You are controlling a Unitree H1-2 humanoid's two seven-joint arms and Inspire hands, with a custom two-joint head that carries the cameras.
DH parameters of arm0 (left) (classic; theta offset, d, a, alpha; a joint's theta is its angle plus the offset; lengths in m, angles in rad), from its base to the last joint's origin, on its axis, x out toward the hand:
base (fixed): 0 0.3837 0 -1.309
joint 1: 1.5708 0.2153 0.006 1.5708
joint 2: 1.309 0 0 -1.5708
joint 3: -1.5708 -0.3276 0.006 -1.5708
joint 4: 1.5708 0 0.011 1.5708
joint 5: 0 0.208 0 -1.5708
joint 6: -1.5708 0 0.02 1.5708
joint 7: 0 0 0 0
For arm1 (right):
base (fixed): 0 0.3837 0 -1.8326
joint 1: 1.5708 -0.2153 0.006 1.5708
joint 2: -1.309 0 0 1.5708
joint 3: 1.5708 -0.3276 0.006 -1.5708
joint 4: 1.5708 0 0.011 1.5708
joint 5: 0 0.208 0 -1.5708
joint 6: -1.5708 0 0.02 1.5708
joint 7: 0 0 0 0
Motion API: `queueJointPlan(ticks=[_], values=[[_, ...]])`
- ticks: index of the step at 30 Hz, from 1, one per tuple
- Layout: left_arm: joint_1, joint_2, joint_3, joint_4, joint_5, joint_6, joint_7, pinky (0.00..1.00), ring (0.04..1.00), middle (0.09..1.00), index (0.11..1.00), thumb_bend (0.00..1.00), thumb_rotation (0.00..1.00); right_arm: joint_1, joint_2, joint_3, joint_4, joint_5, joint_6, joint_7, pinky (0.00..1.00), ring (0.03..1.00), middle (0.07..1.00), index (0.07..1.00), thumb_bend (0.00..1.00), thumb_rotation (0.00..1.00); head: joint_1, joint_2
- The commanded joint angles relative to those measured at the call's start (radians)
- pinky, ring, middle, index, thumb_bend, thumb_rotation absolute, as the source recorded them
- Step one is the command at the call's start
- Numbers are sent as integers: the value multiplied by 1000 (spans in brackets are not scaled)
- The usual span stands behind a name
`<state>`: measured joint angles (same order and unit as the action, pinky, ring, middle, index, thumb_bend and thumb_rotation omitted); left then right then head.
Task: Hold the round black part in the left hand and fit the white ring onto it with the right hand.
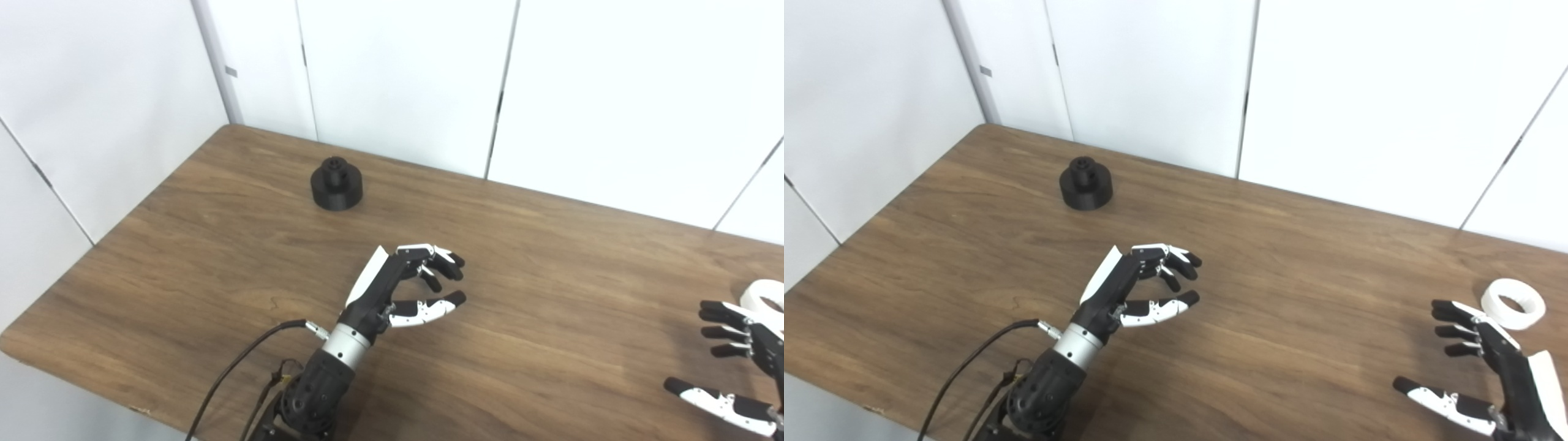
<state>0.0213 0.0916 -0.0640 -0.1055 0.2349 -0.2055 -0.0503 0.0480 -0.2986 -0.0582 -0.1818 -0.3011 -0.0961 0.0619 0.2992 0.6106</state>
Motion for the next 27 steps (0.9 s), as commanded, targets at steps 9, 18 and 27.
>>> queueJointPlan(ticks=[9, 18, 27], values=[[-37, 5, 14, -27, 15, -35, 35, 501, 643, 677, 498, 506, 63, -19, -12, -14, -17, 25, -18, -5, 576, 686, 742, 748, 706, 0, 0, 1], [-66, 44, 69, -104, 181, 68, 84, 696, 769, 751, 498, 510, 70, -18, -21, -22, -4, 20, -34, -10, 582, 690, 740, 745, 710, 0, 5, -19], [-125, 109, 89, -163, 250, 219, 59, 591, 736, 755, 497, 512, 76, -13, -30, -28, 1, 48, -40, 4, 564, 667, 731, 745, 715, 0, 9, -13]])
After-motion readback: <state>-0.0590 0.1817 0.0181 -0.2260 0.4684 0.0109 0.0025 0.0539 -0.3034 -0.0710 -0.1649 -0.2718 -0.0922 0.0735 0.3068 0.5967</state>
